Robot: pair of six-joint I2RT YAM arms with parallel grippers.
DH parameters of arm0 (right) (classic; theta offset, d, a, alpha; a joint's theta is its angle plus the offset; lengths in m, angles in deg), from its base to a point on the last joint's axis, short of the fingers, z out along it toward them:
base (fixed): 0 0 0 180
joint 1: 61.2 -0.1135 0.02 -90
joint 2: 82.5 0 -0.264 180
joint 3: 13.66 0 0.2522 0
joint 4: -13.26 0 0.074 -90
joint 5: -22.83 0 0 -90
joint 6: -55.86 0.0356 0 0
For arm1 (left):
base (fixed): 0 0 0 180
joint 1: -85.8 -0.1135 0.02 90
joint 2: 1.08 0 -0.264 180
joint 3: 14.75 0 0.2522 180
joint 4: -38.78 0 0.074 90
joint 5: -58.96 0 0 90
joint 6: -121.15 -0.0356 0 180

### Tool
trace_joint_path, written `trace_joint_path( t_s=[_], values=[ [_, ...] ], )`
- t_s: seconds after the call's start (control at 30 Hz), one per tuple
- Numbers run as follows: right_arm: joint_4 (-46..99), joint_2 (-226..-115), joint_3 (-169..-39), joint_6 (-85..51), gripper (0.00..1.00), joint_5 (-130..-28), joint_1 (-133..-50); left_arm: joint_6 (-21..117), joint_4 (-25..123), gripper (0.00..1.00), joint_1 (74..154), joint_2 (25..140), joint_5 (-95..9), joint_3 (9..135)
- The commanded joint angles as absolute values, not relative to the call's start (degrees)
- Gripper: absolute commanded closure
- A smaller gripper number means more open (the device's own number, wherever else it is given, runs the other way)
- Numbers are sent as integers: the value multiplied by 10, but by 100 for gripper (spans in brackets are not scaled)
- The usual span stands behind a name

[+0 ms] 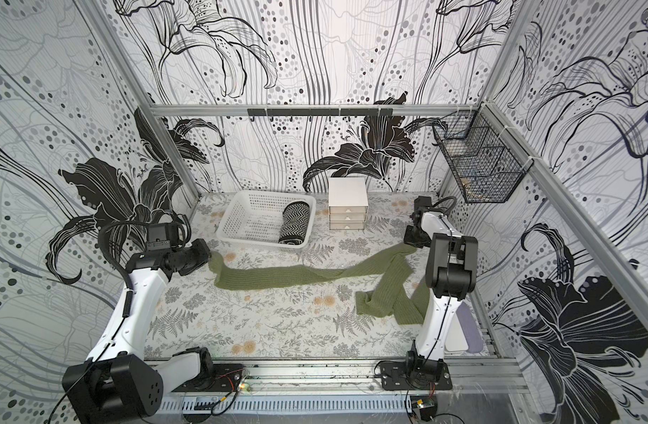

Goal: Roll up the scarf and place it into the basket
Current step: Fold the scarf at the center of the board.

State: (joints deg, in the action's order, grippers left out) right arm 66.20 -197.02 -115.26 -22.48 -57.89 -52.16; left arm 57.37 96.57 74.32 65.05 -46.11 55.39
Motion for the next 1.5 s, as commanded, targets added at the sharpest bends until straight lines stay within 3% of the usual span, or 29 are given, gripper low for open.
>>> trace_joint_path(
  t_s=[0.0, 0.2, 0.5, 0.57, 0.67, 0.83, 0.9, 0.93, 0.97, 1.0, 1.03, 1.07, 1.2, 1.37, 1.43, 1.47],
  values=[
    [673, -1869, -1139, -210, 100, -521, -514, 612, 936, 100, 778, 635, -481, 508],
    [702, -1701, -1116, -227, 100, -454, -510, 656, 925, 100, 852, 615, -482, 472],
    [759, -1596, -1144, -269, 100, -424, -510, 698, 873, 100, 972, 628, -523, 496],
    [766, -1581, -1155, -269, 100, -471, -510, 700, 884, 100, 975, 629, -507, 499],
    [773, -1562, -1158, -269, 100, -569, -519, 690, 946, 100, 953, 629, -391, 507],
    [780, -1542, -1139, -270, 100, -621, -633, 675, 1005, 95, 839, 699, -370, 511],
    [773, -1534, -1126, -262, 100, -630, -696, 680, 1017, 76, 813, 713, -339, 512],
    [768, -1532, -1119, -255, 100, -635, -734, 686, 1020, 61, 800, 715, -325, 513],
    [759, -1532, -1114, -247, 100, -637, -776, 690, 1022, 54, 780, 712, -315, 512],
    [744, -1533, -1108, -237, 100, -638, -811, 695, 1021, 40, 764, 704, -310, 511],
    [729, -1537, -1102, -228, 100, -644, -852, 697, 1016, 15, 744, 692, -305, 510],
    [712, -1548, -1100, -219, 100, -650, -893, 694, 1012, 0, 726, 680, -304, 513],
    [629, -1631, -1107, -187, 100, -657, -1026, 666, 1030, 1, 673, 658, -306, 548],
    [532, -1829, -1214, -143, 100, -726, -1179, 634, 1034, 1, 637, 649, -356, 559],
    [505, -1923, -1276, -108, 57, -749, -1211, 626, 1036, 1, 635, 647, -362, 553],
    [500, -1950, -1293, -91, 48, -751, -1215, 623, 1036, 1, 633, 645, -361, 549]
  ],
)
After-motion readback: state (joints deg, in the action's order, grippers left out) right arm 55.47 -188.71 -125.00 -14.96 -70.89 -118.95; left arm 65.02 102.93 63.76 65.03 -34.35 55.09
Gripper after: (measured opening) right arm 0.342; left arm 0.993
